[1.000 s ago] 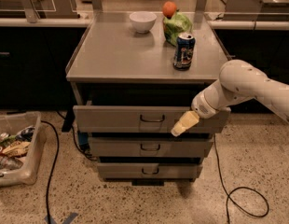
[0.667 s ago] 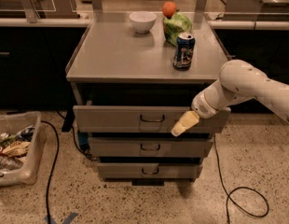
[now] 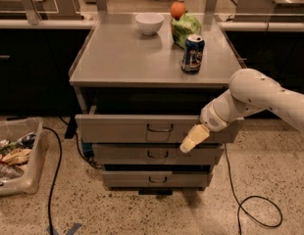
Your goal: Open top drawer
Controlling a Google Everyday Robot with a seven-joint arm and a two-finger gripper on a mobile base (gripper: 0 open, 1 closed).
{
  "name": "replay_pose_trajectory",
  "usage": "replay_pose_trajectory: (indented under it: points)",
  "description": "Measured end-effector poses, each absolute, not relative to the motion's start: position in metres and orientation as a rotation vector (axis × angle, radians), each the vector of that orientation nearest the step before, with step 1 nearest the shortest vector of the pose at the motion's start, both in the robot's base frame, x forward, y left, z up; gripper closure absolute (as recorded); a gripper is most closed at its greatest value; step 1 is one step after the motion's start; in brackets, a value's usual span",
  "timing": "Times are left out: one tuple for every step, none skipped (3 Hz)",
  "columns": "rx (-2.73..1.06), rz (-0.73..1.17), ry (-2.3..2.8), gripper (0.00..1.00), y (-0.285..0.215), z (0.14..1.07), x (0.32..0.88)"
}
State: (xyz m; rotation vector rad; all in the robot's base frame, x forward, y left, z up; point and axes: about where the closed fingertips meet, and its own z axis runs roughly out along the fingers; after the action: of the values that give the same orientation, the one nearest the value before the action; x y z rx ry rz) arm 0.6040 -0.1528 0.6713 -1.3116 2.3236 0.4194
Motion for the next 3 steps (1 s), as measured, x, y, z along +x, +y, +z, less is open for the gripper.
replay_pose_trajectory:
  points:
    - [-1.335, 0.491, 2.306, 0.0, -0.16, 0.684, 0.55]
    - [-1.336, 0.491, 2.306, 0.0, -0.159, 0.684, 0.55]
    - [-1.399, 0.471, 2.236, 0.0, -0.141, 0.722, 0.565]
